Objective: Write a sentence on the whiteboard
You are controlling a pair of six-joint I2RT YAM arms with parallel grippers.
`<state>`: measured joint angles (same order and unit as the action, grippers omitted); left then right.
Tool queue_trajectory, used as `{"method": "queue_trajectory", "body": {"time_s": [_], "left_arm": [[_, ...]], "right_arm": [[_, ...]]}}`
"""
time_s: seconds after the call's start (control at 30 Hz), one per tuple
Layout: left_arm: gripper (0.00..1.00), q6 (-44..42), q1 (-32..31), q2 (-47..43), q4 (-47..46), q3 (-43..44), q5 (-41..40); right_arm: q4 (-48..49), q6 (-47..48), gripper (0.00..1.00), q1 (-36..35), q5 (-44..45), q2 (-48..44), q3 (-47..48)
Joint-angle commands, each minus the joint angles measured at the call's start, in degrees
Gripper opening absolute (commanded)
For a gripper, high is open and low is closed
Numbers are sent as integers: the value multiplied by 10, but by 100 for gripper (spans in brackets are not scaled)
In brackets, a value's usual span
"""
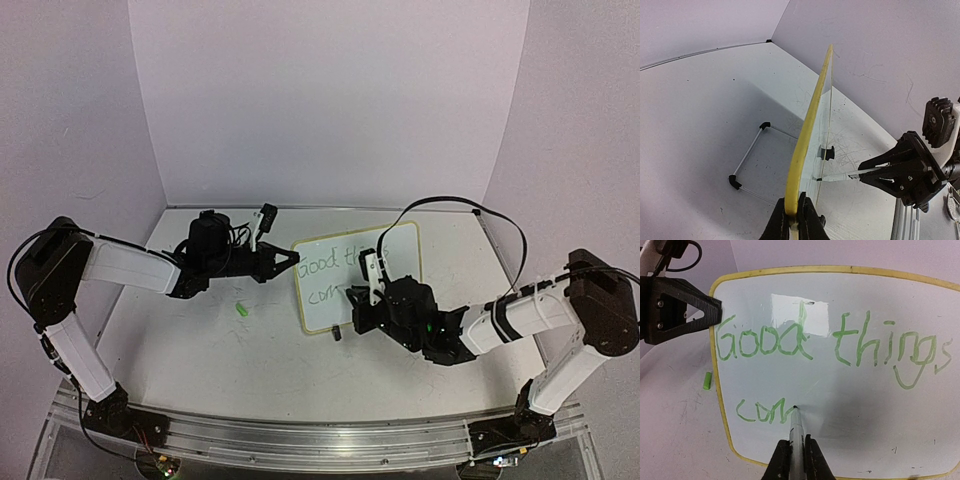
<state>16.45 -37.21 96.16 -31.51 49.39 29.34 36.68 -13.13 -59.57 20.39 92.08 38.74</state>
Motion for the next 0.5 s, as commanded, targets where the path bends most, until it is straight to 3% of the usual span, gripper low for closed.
{"method": "queue_trajectory", "body": {"time_s": [0.0,0.47], "left_arm": [[0,-39,2,-11,13,20,-31],[0,-39,2,-8,13,22,-29]], "right_arm": [[-1,-2,0,4,32,-17,12],[-39,-42,0,3,-2,-10,-6]]}}
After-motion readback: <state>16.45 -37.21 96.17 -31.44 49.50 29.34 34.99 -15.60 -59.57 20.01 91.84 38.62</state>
